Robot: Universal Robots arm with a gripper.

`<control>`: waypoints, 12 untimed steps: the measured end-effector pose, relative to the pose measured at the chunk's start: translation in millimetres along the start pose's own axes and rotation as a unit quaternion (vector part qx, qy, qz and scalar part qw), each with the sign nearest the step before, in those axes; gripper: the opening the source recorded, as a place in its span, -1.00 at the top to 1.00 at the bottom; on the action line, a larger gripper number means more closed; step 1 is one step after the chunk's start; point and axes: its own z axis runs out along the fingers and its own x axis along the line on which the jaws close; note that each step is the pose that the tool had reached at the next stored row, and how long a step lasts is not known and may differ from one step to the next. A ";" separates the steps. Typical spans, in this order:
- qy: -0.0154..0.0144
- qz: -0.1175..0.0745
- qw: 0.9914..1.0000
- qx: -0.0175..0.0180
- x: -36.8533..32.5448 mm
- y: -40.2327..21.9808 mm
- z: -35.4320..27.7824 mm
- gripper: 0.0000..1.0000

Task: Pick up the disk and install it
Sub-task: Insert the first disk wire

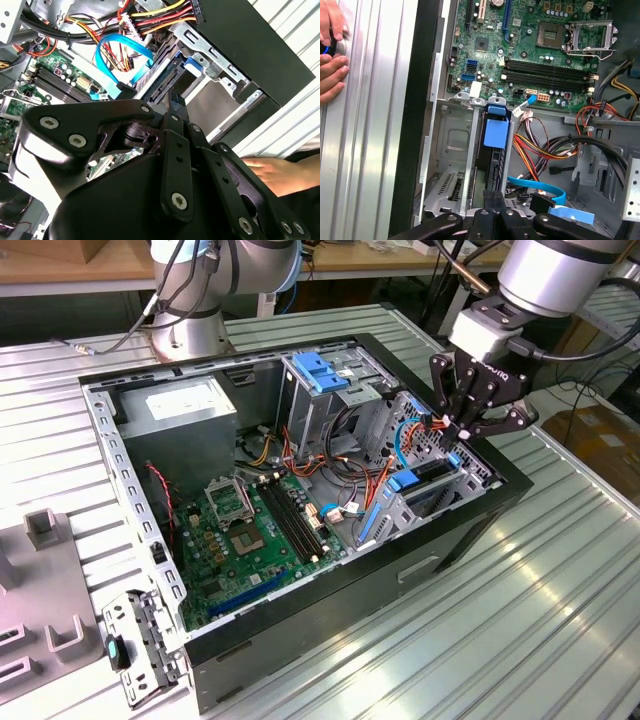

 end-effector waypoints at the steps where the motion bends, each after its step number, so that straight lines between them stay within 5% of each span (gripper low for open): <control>1: 0.000 -0.006 1.000 0.000 0.1 -0.4 0.1 0.79; 4: 0.000 -0.032 0.999 0.001 0.5 -3.7 0.1 0.79; 12: -0.001 -0.035 0.999 0.001 -3.7 -19.2 0.3 0.79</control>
